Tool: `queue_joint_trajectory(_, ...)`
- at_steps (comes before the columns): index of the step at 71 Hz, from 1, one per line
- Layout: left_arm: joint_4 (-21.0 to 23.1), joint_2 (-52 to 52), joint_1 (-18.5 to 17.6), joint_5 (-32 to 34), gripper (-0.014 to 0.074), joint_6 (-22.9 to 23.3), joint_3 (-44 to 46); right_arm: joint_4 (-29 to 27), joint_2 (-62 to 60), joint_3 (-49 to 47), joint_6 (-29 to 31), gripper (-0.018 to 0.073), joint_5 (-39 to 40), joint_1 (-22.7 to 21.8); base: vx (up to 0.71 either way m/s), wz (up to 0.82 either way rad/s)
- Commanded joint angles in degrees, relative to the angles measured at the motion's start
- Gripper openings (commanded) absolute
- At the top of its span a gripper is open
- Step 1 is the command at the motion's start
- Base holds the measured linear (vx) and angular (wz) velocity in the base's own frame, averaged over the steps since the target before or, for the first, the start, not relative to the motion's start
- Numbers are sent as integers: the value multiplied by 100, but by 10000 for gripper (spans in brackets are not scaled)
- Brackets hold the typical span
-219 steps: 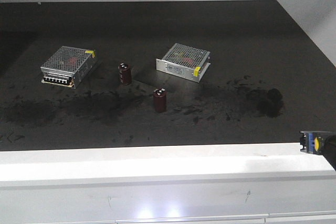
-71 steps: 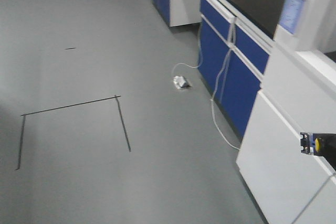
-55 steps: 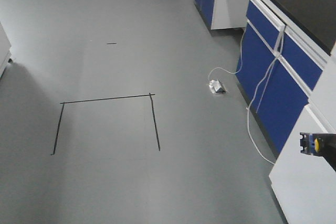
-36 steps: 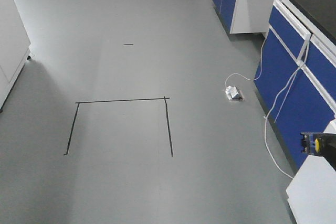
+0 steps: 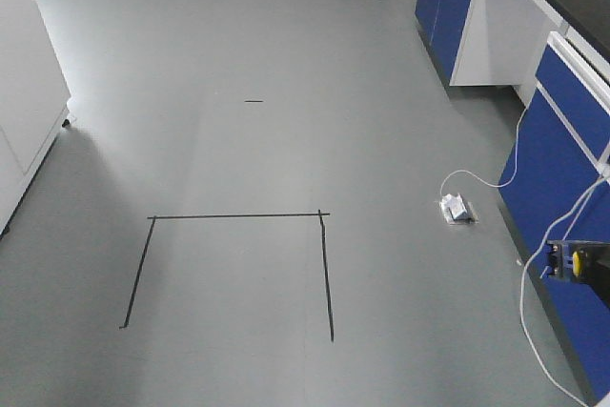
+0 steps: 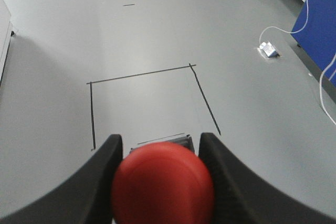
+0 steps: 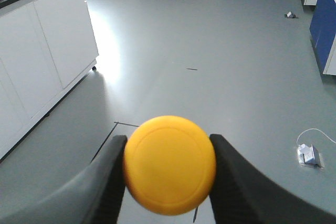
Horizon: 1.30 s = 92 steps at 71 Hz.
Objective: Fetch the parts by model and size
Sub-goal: 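Drive the base to the bench with the red tray, holding both buttons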
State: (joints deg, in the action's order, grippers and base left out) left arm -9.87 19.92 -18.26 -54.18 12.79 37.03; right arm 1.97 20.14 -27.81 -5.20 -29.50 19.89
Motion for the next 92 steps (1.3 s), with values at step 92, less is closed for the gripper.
queue_joint_trajectory(92, -35, 71, -14, 373, 3, 9, 140, 42, 38, -146, 41, -10, 417, -24, 61, 0)
